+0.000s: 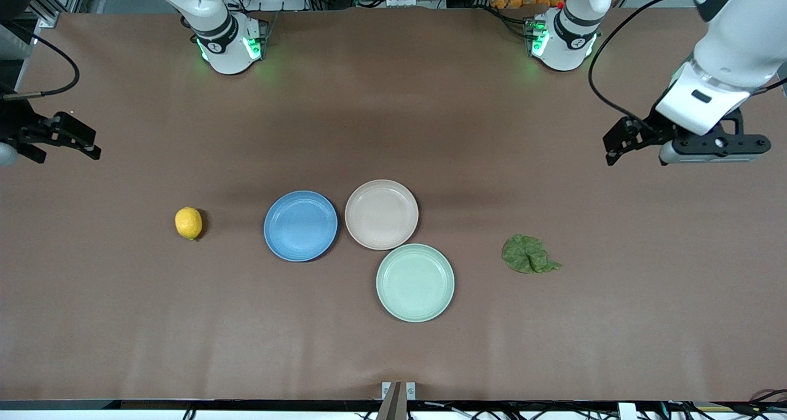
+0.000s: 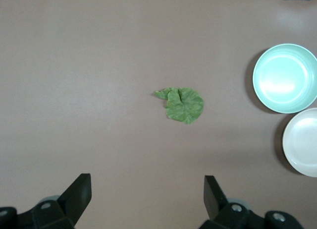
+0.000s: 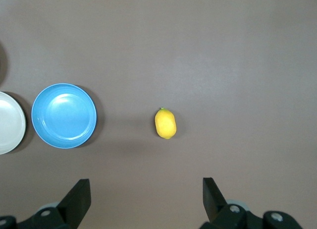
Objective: Pick lemon and lettuce from blue and beige plates
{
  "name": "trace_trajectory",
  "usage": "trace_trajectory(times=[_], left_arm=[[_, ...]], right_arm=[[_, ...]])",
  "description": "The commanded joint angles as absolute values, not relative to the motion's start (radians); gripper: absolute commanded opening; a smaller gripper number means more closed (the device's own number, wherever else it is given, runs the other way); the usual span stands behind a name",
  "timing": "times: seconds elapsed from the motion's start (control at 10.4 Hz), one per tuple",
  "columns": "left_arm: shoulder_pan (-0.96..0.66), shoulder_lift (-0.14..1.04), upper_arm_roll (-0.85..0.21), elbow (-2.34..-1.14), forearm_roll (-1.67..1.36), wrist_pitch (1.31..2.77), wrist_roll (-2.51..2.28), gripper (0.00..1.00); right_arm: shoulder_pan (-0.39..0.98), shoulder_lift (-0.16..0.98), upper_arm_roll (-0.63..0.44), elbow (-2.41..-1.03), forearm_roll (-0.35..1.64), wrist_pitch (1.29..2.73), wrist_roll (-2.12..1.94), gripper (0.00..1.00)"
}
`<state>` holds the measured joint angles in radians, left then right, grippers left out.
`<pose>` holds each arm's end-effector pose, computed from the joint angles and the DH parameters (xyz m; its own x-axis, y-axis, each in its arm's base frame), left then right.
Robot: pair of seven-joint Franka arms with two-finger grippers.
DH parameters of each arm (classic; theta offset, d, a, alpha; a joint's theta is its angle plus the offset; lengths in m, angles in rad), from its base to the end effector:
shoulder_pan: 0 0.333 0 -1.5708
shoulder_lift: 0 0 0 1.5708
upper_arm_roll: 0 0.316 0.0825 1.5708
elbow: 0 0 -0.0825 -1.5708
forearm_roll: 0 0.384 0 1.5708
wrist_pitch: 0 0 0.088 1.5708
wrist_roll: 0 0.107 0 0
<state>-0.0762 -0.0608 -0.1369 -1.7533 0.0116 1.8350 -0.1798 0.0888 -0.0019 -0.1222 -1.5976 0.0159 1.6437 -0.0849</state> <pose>0.5439 -0.1188 0.5950 0.9891 -0.0351 0.1427 -0.0363 -0.9993 0.0058 0.5606 -0.0172 0.6194 0.9975 0.0503 0.0492 0.0510 -0.9986 -0.0120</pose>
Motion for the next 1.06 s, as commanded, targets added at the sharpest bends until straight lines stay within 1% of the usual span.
trace_trajectory(times=[0.0,0.29,0.48,0.87,0.96], left_arm=[[-0.092,-0.046,-0.132,-1.681,0.038,1.734,-0.1,1.0],[-0.092,-0.057,-0.13,-1.613,0.037,1.611,-0.002,1.0],[-0.091,-0.058,-0.13,-1.562,0.026,1.553,0.005,1.0],[-0.078,-0.058,-0.132,-1.506,0.012,1.496,-0.003,1.0],[-0.074,-0.052,-0.132,-1.478,0.012,1.479,-0.003,1.0]], right_arm=[[0.064,0.002,-0.098,-1.572,0.005,1.62,-0.067,1.0],[0.074,0.023,-0.098,-1.551,-0.005,1.631,-0.075,1.0],[0.084,0.051,-0.1,-1.505,-0.009,1.621,-0.074,1.0],[0.081,0.052,-0.098,-1.505,-0.011,1.621,-0.074,1.0],[0.075,0.052,-0.1,-1.505,-0.005,1.621,-0.074,1.0]])
